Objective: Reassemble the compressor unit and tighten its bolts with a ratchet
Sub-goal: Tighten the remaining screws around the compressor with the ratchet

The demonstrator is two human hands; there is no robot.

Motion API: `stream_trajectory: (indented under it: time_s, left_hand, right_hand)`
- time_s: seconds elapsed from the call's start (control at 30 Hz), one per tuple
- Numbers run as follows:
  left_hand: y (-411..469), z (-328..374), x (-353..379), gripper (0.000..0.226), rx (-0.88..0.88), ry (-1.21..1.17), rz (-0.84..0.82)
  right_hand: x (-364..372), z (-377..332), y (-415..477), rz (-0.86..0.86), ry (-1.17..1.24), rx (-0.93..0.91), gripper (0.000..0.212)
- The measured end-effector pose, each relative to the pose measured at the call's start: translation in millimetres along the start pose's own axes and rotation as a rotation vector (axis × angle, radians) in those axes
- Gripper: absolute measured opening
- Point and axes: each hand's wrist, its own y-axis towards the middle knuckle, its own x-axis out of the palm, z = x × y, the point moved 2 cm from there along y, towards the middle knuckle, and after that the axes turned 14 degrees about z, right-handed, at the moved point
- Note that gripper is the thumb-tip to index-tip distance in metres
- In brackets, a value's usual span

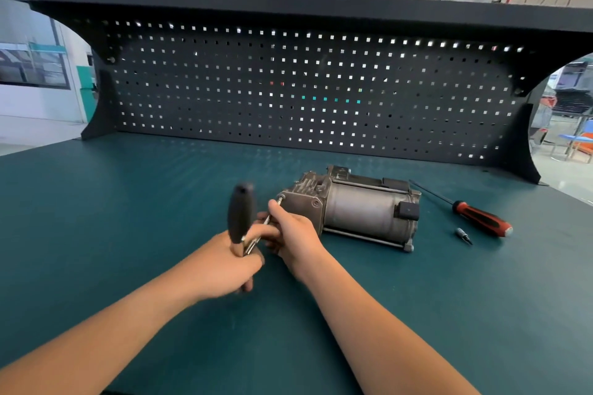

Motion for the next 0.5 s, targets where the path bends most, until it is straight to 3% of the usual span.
stream_trajectory:
  time_s: [0.13,0.2,0.27,0.37,0.5]
  left_hand:
    - [-5.4,-13.9,10.0,0.028,-0.528,-1.018,0.046]
    - [-4.2,-9.3,8.8,0.019,-0.637,-1.264,-0.009]
    - [-3.0,-6.5,8.3,0.022,-0.527,-1.122,-0.008]
    - [-1.2,-2.5,9.9,0.051,-0.285,-0.777,0.014]
    - [2.4,4.9,6.3,0.057,-0.219,-0.647,-0.001]
  right_hand:
    - [0.5,2.1,1.2,-0.003,0.011,0.003,0.029]
    - [0.8,1.9,1.6,-0.024,0.021,-0.002,0.029]
    - [0.3,1.0,1.5,-0.033,0.034,0.016,0.030]
    - [-2.1,-0.4,1.2,-0.046,0.074,0.042,0.032]
    - [-2.3,-0.1,2.6,-0.061,0.113,0.059,0.035]
